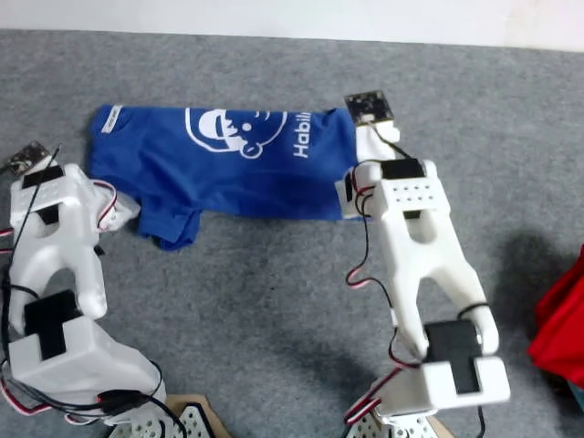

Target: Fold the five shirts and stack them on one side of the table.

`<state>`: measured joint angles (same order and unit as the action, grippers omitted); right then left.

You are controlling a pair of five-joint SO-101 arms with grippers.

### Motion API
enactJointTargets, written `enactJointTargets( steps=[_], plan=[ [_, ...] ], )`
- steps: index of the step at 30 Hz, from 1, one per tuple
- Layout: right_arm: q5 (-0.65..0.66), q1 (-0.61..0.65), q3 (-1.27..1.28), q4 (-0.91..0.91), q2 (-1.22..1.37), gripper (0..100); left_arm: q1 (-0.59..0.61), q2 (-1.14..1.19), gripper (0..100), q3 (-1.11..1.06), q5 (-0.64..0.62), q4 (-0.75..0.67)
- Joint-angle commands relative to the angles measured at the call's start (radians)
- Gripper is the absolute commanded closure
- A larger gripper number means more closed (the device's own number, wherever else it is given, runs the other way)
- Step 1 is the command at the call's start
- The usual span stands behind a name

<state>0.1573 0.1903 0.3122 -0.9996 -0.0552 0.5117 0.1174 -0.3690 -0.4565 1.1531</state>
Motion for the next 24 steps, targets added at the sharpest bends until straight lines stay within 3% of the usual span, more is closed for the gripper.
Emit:
enactJointTargets(
  steps=[1, 10, 15, 24],
  plan=[
    [0.012, 0.01, 0.028, -0.002, -0.128, 81.6, -0.004, -0.053, 65, -0.05, 0.005, -0.012],
    [0.012, 0.008, 0.162, 0.082, -0.251, 81.7, 0.111, -0.051, 65, -0.156, 0.005, -0.135],
    [0.011, 0.015, 0.194, 0.12, -0.254, 81.7, 0.211, -0.073, 65, -0.101, 0.005, -0.126],
    [-0.037, 0.031, 0.196, 0.127, -0.251, 81.7, 0.203, -0.349, 65, -0.162, 0.003, -0.052]
  ],
)
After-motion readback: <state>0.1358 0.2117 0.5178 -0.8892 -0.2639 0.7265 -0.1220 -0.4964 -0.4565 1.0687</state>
